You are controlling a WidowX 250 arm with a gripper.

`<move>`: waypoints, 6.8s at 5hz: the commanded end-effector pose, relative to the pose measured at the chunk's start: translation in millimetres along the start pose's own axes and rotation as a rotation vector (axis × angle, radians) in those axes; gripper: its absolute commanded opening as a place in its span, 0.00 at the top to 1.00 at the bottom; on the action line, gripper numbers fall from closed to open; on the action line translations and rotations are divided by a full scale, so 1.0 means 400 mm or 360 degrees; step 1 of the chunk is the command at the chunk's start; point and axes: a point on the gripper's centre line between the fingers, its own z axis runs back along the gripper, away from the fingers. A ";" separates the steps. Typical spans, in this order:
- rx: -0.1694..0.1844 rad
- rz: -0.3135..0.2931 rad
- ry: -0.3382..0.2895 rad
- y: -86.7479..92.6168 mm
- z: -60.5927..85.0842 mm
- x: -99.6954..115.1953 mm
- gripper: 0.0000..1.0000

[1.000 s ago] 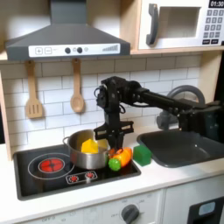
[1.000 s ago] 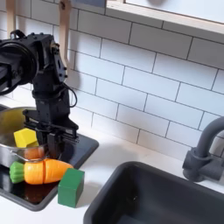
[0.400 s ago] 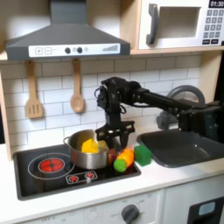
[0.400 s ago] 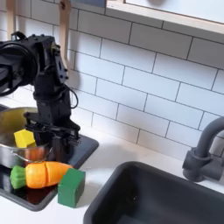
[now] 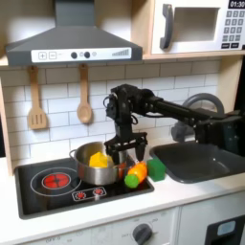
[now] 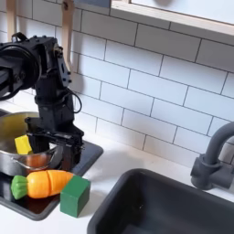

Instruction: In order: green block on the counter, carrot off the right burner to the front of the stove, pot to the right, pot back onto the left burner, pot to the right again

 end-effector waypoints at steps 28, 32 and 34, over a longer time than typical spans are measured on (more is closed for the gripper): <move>0.0021 0.0726 -0.0276 0.339 0.143 -0.097 0.00; -0.0110 0.0554 -0.0241 0.140 0.190 -0.165 0.00; -0.0193 0.0570 -0.0172 0.045 0.174 -0.264 0.00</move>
